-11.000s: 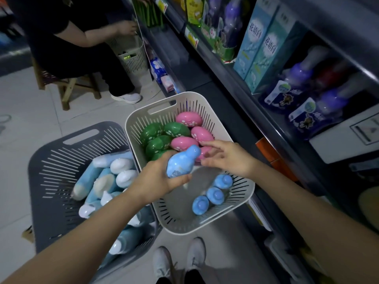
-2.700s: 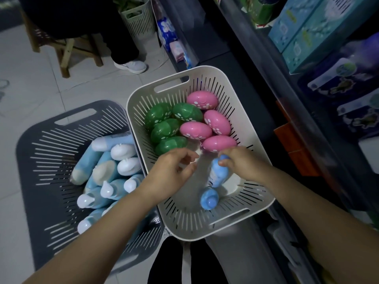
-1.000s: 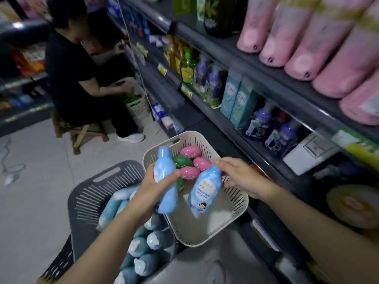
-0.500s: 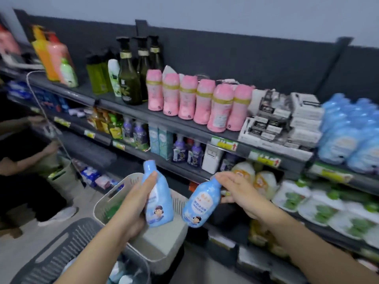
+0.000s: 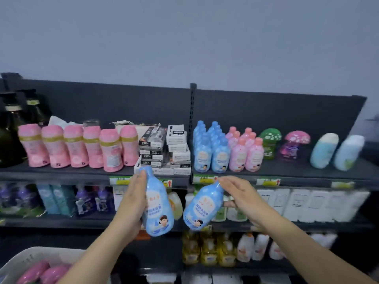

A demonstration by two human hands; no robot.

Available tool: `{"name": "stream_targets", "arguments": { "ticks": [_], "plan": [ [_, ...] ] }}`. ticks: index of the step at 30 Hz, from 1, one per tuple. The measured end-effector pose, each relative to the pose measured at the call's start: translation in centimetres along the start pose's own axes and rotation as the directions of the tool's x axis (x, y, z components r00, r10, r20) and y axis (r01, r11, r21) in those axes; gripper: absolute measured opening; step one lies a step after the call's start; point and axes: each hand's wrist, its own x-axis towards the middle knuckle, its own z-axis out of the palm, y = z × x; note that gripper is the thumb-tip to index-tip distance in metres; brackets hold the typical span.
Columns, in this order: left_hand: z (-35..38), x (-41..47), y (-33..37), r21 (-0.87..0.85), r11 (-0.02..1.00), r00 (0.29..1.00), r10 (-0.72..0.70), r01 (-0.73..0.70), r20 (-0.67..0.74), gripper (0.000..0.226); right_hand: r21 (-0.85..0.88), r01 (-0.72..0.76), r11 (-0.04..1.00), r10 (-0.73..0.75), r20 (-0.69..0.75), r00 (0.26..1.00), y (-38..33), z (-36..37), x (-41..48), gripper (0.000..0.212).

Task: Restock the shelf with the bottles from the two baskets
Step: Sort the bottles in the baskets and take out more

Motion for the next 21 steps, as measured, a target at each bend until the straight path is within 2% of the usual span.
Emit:
{"name": "stream_targets", "arguments": {
  "ticks": [5, 10, 13, 15, 21],
  "plan": [
    [9.0, 0.4, 2.1, 0.040, 0.994, 0.994, 0.101, -0.103, 0.043, 0.028, 0.021, 0.037, 0.999, -0.035, -0.094, 0.995, -0.7, -7.7, 0.0, 0.020],
    [15.8, 2.2, 3.0, 0.095, 0.975, 0.980, 0.200, -0.201, 0.013, 0.054, 0.009, 0.098, 0.995, -0.096, -0.113, 0.989, -1.7, -15.0, 1.4, 0.021],
    [18.9, 3.4, 2.5, 0.118, 0.962, 0.968, 0.249, -0.245, -0.027, 0.031, 0.027, 0.142, 0.990, -0.138, -0.107, 0.985, -2.1, -18.1, 2.7, 0.021],
    [20.3, 3.7, 2.5, 0.157, 0.952, 0.961, 0.272, -0.263, -0.042, 0.025, 0.019, 0.164, 0.986, -0.162, -0.091, 0.983, -2.2, -19.6, 3.7, 0.021],
    [21.7, 5.1, 3.7, 0.195, 0.929, 0.939, 0.334, -0.314, -0.081, 0.041, 0.025, 0.202, 0.979, -0.201, -0.049, 0.978, -3.2, -21.3, 6.6, 0.020]
  ]
}}
